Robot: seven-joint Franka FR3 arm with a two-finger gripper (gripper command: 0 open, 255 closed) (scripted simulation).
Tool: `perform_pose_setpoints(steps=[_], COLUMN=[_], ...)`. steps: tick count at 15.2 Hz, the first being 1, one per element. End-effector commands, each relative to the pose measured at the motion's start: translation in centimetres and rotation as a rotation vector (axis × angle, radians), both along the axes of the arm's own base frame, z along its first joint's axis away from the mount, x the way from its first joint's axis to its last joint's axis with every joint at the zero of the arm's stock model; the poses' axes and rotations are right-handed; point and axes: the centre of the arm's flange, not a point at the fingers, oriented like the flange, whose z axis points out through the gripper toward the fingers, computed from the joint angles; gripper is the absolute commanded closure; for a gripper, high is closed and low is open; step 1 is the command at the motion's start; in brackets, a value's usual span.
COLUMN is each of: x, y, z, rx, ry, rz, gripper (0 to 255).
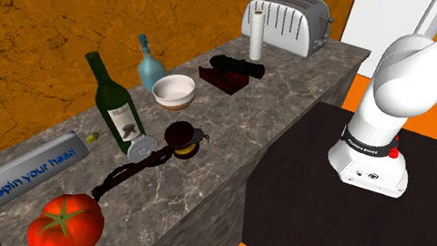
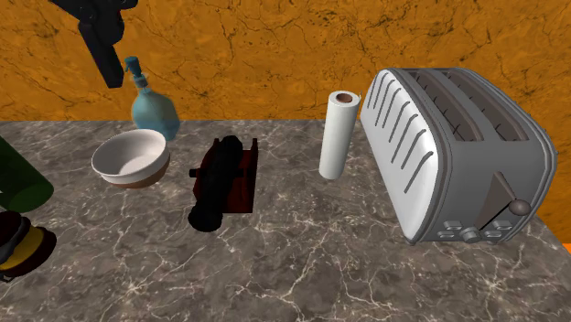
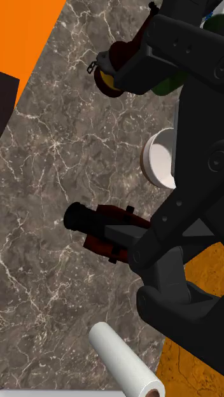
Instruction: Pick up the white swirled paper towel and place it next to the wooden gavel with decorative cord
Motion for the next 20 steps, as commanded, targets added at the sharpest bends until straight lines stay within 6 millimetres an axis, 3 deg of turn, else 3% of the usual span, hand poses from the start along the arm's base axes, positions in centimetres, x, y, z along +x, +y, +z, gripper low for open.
perform_pose_setpoints(steps=[1,20], x=[0.0,10.8], y=[0.0,-18.4], z=[0.0,-10.3], rx=[0.0,-0.033], ry=[0.0,-0.107], rz=[0.0,-0.169], gripper=[0,0])
